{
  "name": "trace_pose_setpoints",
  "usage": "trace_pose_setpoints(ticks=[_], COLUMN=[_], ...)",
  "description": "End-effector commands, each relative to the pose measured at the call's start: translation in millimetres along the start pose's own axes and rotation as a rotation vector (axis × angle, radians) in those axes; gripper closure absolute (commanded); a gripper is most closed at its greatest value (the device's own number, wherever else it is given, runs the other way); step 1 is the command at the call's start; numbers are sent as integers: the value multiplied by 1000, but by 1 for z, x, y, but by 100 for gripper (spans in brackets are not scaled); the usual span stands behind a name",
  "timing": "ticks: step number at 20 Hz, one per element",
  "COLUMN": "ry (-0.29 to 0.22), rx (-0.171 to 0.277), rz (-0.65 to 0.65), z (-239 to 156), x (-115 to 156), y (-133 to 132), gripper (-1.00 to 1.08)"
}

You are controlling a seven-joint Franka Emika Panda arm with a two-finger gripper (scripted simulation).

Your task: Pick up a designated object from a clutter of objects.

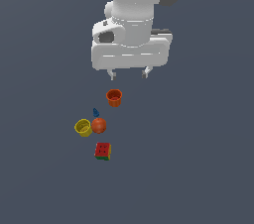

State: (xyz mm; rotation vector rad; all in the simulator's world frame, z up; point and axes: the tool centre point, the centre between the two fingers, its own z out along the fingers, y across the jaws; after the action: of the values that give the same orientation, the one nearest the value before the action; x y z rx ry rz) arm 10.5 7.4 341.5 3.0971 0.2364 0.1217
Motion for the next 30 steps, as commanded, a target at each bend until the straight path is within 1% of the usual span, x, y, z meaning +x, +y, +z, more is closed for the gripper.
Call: trace_pose_setpoints(ticks=[1, 15, 30], ry=[-2, -16, -26], rx=[2, 20, 39], rz=[-28, -276, -560], z=[6, 62, 124], x=[0, -8, -28], y=[4, 38, 76], gripper=[-92, -92, -92])
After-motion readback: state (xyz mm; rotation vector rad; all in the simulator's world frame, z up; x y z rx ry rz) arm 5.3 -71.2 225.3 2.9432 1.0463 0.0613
